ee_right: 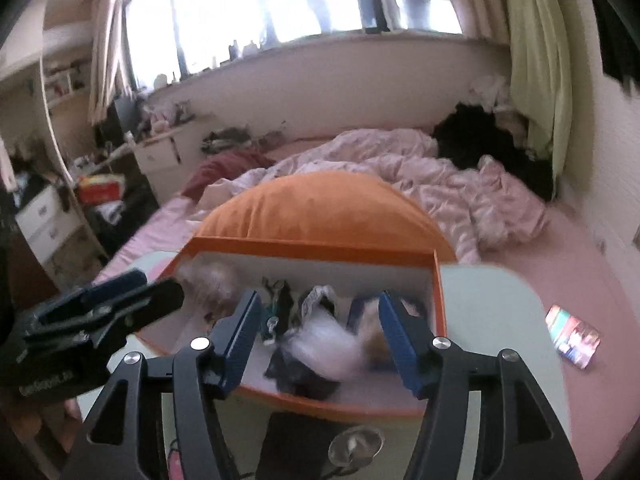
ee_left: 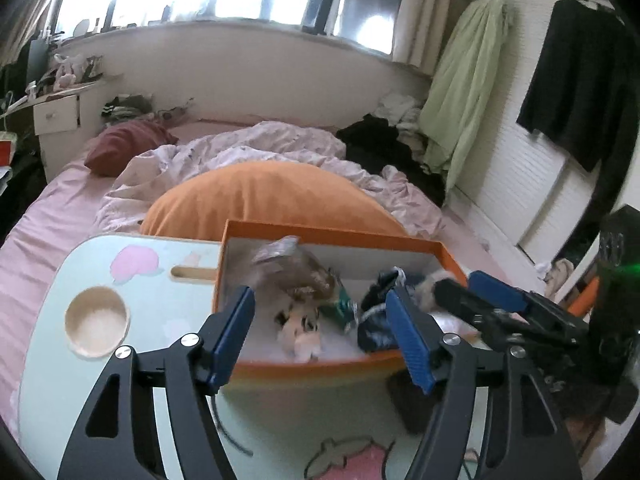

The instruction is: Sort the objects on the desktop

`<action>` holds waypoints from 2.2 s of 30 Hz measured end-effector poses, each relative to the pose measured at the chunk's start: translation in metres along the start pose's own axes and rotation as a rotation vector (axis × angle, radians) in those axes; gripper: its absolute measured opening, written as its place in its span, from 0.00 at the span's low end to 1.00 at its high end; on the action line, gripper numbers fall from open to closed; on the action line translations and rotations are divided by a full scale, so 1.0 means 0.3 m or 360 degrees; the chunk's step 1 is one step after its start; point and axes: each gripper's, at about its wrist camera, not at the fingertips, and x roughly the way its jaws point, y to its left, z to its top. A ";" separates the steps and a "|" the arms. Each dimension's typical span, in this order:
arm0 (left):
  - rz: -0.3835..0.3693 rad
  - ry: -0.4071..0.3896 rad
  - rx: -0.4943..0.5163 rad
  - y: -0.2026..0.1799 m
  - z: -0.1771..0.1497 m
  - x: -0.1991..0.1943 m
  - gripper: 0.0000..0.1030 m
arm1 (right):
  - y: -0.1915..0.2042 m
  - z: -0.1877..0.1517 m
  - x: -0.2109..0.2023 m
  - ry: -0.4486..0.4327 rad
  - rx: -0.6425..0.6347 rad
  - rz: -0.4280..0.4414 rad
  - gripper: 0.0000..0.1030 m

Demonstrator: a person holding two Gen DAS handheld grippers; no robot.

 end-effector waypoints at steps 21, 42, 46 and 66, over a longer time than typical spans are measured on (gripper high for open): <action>0.0443 0.0374 0.0173 -0.099 -0.333 0.025 1.00 | -0.014 -0.397 -0.110 0.0382 -0.0024 -0.0382 1.00; 0.0423 0.0327 0.0195 -0.088 -0.344 0.023 1.00 | -0.023 -0.411 -0.112 0.0301 -0.0088 -0.0318 1.00; 0.0423 0.0327 0.0195 -0.088 -0.344 0.023 1.00 | -0.024 -0.411 -0.113 0.0301 -0.0088 -0.0318 1.00; 0.0397 0.0327 0.0209 -0.099 -0.336 0.029 1.00 | -0.034 -0.393 -0.136 0.0269 -0.0036 -0.0219 0.98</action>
